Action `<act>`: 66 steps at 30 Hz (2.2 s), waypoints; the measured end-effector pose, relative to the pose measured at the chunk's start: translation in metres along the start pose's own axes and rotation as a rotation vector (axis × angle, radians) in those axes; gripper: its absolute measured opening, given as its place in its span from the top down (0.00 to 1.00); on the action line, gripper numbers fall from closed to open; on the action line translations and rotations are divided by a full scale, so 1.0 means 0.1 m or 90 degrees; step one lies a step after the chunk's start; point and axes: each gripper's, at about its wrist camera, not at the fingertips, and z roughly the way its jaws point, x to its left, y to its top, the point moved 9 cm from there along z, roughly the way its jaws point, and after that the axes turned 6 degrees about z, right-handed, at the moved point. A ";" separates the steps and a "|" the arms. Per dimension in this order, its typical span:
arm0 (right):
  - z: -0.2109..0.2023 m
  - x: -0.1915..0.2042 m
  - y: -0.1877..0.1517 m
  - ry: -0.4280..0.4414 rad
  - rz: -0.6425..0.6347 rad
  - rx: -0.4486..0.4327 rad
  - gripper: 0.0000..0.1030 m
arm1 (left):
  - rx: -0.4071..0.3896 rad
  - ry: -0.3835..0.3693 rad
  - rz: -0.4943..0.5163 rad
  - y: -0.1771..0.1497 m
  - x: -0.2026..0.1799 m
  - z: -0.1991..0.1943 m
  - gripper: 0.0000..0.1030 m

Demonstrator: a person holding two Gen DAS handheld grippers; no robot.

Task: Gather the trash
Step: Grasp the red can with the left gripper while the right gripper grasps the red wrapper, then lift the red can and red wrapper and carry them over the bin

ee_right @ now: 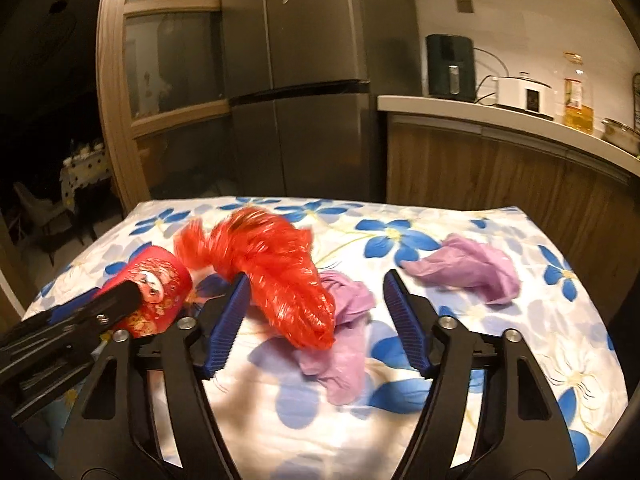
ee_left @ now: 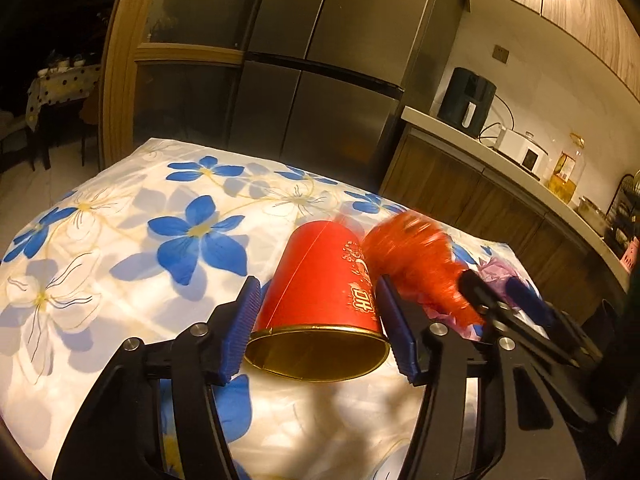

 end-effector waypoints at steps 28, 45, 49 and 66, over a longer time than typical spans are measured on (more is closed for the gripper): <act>-0.40 0.17 0.02 0.059 -0.025 -0.008 0.97 | -0.013 -0.011 -0.002 -0.07 0.12 -0.24 0.53; -1.26 -0.15 0.13 0.053 0.017 -0.073 0.97 | 0.023 -0.001 0.030 -0.25 0.09 -0.23 0.35; -1.32 -0.19 0.10 0.053 0.026 -0.072 0.97 | 0.044 -0.001 0.058 -0.31 -0.01 -0.16 0.34; -1.55 -0.27 0.05 0.045 0.029 -0.085 0.97 | 0.045 0.010 0.116 -0.33 -0.18 -0.21 0.68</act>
